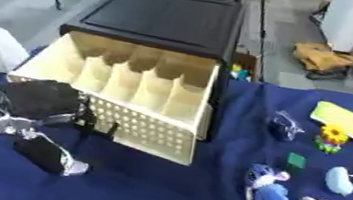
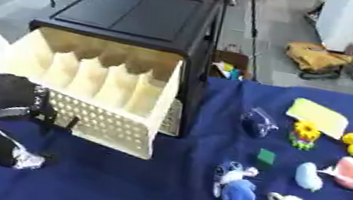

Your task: Pick up objects from table and place into drawer.

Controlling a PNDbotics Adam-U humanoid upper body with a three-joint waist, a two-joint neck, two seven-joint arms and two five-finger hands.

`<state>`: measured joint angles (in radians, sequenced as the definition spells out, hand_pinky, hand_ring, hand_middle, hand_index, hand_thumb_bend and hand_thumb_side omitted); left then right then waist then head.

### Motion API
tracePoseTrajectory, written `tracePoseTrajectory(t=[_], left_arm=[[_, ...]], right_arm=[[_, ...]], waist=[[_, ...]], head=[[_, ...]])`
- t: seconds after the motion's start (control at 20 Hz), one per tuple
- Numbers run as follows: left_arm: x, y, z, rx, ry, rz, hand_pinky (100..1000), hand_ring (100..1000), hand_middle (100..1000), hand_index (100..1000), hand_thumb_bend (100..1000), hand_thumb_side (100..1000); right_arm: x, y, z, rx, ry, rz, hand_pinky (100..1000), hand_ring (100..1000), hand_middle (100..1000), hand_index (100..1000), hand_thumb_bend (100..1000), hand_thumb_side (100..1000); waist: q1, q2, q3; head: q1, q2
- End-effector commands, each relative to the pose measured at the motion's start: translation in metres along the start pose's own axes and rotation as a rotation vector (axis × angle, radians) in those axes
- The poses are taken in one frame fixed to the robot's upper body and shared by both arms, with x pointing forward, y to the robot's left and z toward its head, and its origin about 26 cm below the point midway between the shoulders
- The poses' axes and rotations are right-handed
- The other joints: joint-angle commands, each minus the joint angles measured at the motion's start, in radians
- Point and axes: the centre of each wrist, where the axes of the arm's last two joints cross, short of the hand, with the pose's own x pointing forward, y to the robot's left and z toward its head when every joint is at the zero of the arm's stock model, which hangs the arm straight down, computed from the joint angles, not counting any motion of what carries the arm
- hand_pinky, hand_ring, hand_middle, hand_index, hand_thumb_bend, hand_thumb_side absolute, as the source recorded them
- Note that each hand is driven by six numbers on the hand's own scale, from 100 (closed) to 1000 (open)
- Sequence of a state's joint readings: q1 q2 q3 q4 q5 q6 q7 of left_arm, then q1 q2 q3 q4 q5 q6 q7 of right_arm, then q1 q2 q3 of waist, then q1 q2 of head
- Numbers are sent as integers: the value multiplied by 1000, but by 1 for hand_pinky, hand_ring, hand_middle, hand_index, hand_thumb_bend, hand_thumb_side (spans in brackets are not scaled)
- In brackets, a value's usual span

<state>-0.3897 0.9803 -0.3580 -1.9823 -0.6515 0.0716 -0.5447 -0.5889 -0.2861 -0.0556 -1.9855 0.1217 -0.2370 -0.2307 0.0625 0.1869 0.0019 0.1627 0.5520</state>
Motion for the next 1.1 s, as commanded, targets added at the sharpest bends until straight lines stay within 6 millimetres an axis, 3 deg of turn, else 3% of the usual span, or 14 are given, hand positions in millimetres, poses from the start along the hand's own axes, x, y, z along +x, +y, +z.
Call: tracePoseTrajectory(t=[0.05, 0.6, 0.95, 1.1], left_arm=[[3, 3, 3, -4, -30, -15, 100, 134, 152, 439, 402, 709], [-7, 13, 11, 86, -28, -37, 100, 132, 153, 434, 389, 723], [-2, -2, 8, 26, -60, -54, 100, 133, 154, 434, 417, 702], [1, -7, 6, -1, -70, -56, 100, 133, 154, 434, 390, 708]], right_arm=[[5, -3, -6, -4, -27, 1, 744, 819, 683, 726, 243, 959], [5, -4, -5, -5, -21, 5, 744, 819, 683, 726, 240, 959], [4, -4, -5, -10, -19, 6, 743, 819, 682, 725, 239, 957], [5, -4, -5, -12, -20, 4, 743, 819, 682, 725, 239, 960]], waist=[[-2, -13, 0], [1, -17, 6], [3, -17, 6], [1, -16, 5]], head=[[1, -4], [-1, -3], [1, -6], [1, -8]])
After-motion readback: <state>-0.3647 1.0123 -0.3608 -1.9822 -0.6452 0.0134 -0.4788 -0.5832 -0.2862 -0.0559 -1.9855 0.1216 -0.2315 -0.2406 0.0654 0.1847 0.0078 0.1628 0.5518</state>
